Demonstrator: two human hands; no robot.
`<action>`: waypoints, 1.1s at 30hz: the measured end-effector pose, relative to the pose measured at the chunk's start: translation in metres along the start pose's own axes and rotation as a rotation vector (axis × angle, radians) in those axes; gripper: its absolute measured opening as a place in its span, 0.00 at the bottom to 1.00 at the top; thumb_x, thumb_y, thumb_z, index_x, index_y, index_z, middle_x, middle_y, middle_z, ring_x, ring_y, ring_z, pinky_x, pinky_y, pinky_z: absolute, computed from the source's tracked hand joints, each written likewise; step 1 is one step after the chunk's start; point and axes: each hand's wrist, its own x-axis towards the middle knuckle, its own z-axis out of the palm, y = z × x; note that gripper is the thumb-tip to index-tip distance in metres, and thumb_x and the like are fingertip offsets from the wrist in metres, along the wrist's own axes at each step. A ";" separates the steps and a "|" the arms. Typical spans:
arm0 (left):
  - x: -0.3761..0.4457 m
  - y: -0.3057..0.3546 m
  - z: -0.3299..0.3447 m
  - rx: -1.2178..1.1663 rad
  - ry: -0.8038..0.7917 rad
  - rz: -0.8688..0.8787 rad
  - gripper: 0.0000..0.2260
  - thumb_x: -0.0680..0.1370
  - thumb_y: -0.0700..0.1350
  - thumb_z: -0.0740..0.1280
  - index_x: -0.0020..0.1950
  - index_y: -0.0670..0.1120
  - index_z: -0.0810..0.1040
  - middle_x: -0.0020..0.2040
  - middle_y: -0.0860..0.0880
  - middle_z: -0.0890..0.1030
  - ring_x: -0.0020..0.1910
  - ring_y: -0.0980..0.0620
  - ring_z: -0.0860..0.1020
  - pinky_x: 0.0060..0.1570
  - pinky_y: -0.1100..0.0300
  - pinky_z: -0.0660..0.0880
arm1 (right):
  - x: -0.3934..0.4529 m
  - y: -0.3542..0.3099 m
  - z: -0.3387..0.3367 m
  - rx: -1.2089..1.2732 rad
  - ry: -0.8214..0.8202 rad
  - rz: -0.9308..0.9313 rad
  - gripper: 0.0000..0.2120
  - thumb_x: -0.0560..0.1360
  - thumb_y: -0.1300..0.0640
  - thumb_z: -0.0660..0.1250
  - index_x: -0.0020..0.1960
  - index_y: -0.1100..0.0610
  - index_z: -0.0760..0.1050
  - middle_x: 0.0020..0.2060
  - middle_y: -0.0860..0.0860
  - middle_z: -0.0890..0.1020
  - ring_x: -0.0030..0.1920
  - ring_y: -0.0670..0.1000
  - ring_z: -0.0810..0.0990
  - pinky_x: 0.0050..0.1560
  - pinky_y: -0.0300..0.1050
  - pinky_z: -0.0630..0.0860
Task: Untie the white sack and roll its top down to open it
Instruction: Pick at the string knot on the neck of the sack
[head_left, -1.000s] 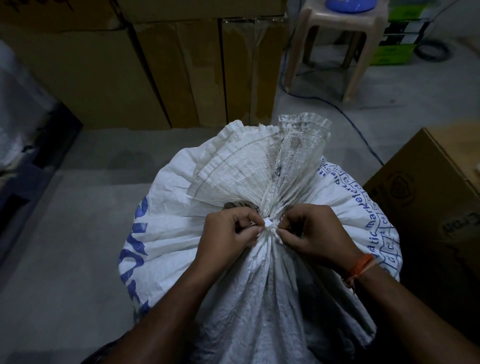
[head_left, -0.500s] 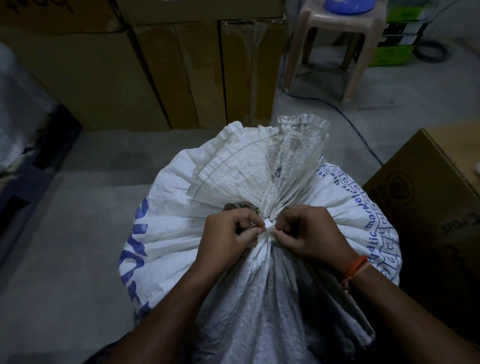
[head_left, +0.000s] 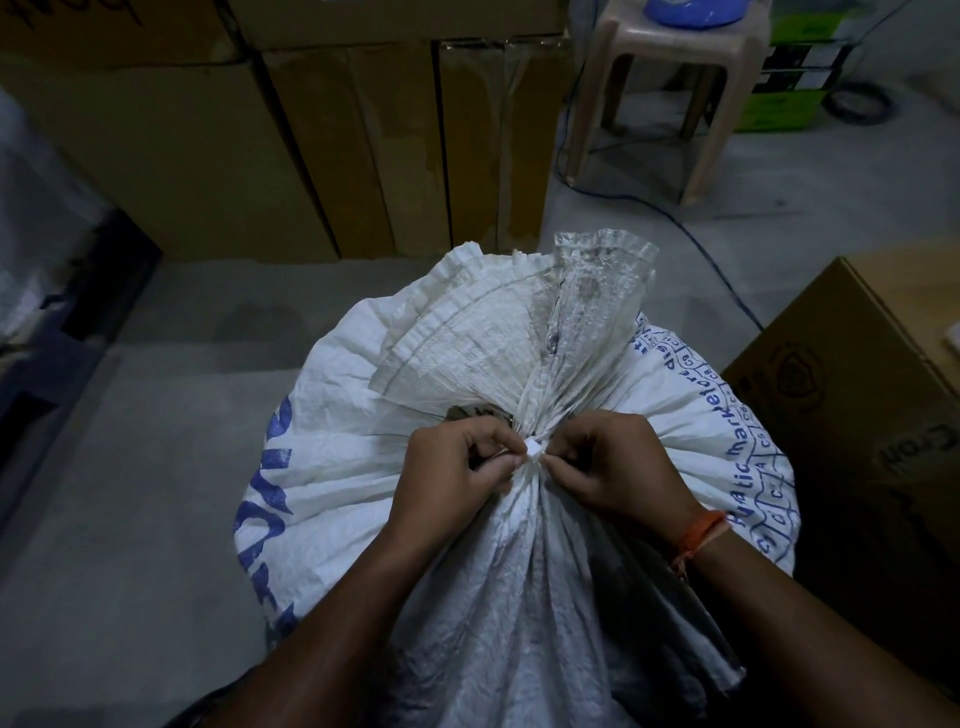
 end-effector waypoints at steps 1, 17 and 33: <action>0.000 0.000 0.000 -0.002 0.003 0.000 0.05 0.74 0.40 0.78 0.44 0.51 0.87 0.30 0.51 0.85 0.32 0.56 0.85 0.40 0.65 0.77 | 0.000 0.000 0.001 0.003 0.002 -0.001 0.06 0.68 0.51 0.71 0.34 0.50 0.79 0.30 0.42 0.75 0.33 0.43 0.74 0.36 0.38 0.67; -0.001 0.003 -0.002 -0.018 -0.011 0.006 0.04 0.74 0.42 0.78 0.43 0.50 0.87 0.30 0.50 0.85 0.32 0.54 0.85 0.39 0.64 0.78 | -0.004 -0.001 -0.008 0.017 0.006 -0.003 0.08 0.69 0.51 0.73 0.34 0.53 0.79 0.30 0.45 0.79 0.32 0.42 0.76 0.35 0.36 0.69; -0.001 0.003 -0.002 -0.034 -0.010 0.002 0.04 0.74 0.40 0.78 0.43 0.49 0.87 0.30 0.49 0.85 0.32 0.56 0.85 0.39 0.63 0.79 | -0.007 0.000 -0.016 0.053 -0.001 -0.014 0.07 0.69 0.54 0.75 0.35 0.52 0.80 0.30 0.45 0.80 0.32 0.41 0.78 0.35 0.28 0.68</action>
